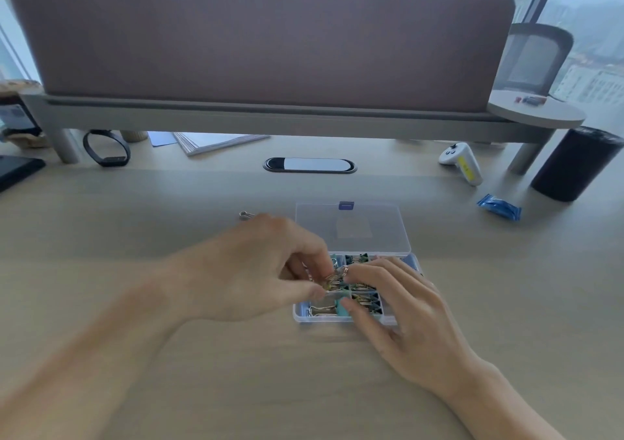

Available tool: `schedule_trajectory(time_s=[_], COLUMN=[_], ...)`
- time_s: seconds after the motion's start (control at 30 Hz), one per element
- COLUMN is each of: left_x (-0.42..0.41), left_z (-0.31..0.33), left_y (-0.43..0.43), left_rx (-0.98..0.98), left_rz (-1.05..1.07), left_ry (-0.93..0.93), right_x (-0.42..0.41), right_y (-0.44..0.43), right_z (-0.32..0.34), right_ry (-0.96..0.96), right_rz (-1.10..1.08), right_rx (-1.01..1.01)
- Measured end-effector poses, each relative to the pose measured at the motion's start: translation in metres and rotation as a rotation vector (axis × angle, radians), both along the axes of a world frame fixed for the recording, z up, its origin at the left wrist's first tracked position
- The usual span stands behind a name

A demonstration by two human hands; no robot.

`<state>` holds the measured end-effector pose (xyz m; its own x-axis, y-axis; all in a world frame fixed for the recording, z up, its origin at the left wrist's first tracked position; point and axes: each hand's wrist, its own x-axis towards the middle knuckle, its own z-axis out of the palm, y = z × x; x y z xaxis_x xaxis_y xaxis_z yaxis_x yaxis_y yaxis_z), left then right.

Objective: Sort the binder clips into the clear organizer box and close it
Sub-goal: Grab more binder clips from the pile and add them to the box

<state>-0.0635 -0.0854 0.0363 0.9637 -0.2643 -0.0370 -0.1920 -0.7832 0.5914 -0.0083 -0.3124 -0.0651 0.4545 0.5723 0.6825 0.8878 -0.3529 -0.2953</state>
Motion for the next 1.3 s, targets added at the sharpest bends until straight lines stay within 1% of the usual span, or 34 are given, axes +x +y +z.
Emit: schedule_trajectory(time_s=[0.13, 0.27, 0.33, 0.47, 0.57, 0.63, 0.73, 0.8, 0.87, 1.0, 1.07, 1.17, 1.3], left_x=[0.001, -0.001, -0.002, 0.000, 0.002, 0.002, 0.002, 0.003, 0.003, 0.002, 0.003, 0.005, 0.004], left_z=[-0.007, -0.006, -0.005, -0.006, -0.006, -0.004, -0.005, -0.006, -0.007, -0.013, -0.016, -0.019, -0.022], left_y=[-0.002, -0.007, -0.010, -0.008, -0.003, -0.002, -0.003, -0.003, -0.001, -0.002, -0.003, -0.002, 0.000], left_rx=[-0.005, -0.064, -0.097, -0.226, -0.369, -0.395, -0.355, -0.350, -0.312, -0.125, -0.062, -0.018, 0.010], left_rz=[0.007, -0.040, -0.043, 0.005, 0.063, 0.070, 0.081, 0.074, 0.045, 0.001, 0.024, 0.084, 0.085], left_ry=[0.029, 0.076, 0.091, 0.112, 0.132, 0.166, 0.181, 0.174, 0.182, 0.187, 0.137, 0.059, 0.047], right_x=[0.000, 0.001, 0.003, 0.003, 0.003, 0.003, 0.003, 0.004, 0.005, 0.006, 0.007, 0.008, 0.008], right_y=[-0.003, 0.000, -0.001, -0.004, -0.004, -0.004, -0.003, -0.003, -0.003, -0.001, -0.001, -0.002, -0.001], right_z=[-0.001, 0.000, 0.000, 0.000, 0.000, 0.000, -0.001, -0.001, -0.001, 0.001, 0.000, -0.002, -0.001], right_ry=[0.089, 0.028, 0.030, 0.074, 0.075, 0.075, 0.037, -0.011, -0.054, -0.154, -0.141, -0.103, -0.101], right_rz=[-0.043, 0.035, 0.066, 0.046, 0.030, 0.012, -0.014, -0.014, 0.015, 0.081, 0.080, 0.043, 0.061], right_rx=[0.068, 0.017, 0.030, 0.130, 0.144, 0.154, 0.150, 0.108, 0.015, -0.194, -0.203, -0.157, -0.164])
